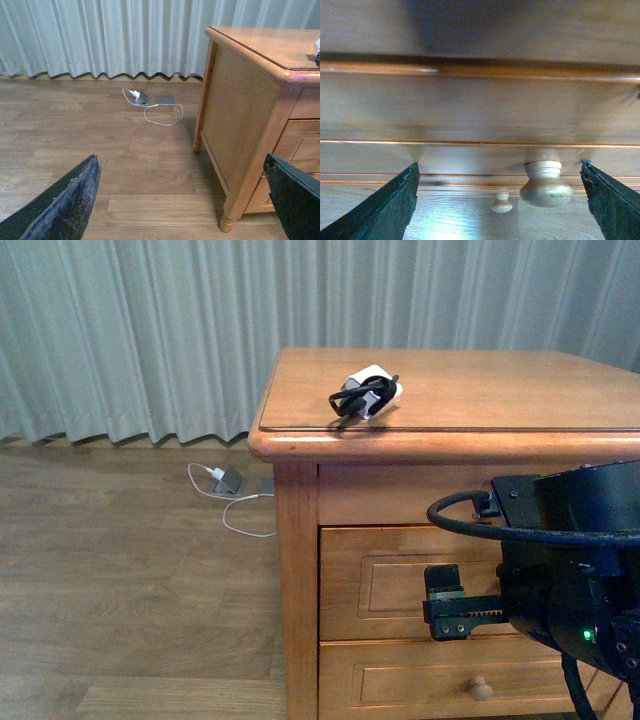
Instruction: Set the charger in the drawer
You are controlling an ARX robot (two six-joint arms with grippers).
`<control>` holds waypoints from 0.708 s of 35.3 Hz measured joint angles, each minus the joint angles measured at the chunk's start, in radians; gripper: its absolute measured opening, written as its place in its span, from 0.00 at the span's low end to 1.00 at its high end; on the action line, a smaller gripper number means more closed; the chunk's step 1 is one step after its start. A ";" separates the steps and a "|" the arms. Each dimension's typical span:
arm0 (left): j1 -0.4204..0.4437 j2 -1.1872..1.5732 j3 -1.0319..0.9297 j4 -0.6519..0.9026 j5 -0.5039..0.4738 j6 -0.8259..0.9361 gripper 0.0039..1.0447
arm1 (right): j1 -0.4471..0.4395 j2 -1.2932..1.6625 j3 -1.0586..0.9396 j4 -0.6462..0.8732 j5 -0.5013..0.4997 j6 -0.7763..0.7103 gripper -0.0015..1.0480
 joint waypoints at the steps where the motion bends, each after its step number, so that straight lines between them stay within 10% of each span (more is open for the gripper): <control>1: 0.000 0.000 0.000 0.000 0.000 0.000 0.94 | -0.002 0.003 0.000 0.005 0.000 -0.005 0.91; 13: 0.000 0.000 0.000 0.000 0.000 0.000 0.94 | -0.029 0.028 0.000 0.023 -0.006 -0.035 0.91; 25: 0.000 0.000 0.000 0.000 0.000 0.000 0.94 | -0.038 0.027 -0.002 0.029 -0.008 -0.039 0.42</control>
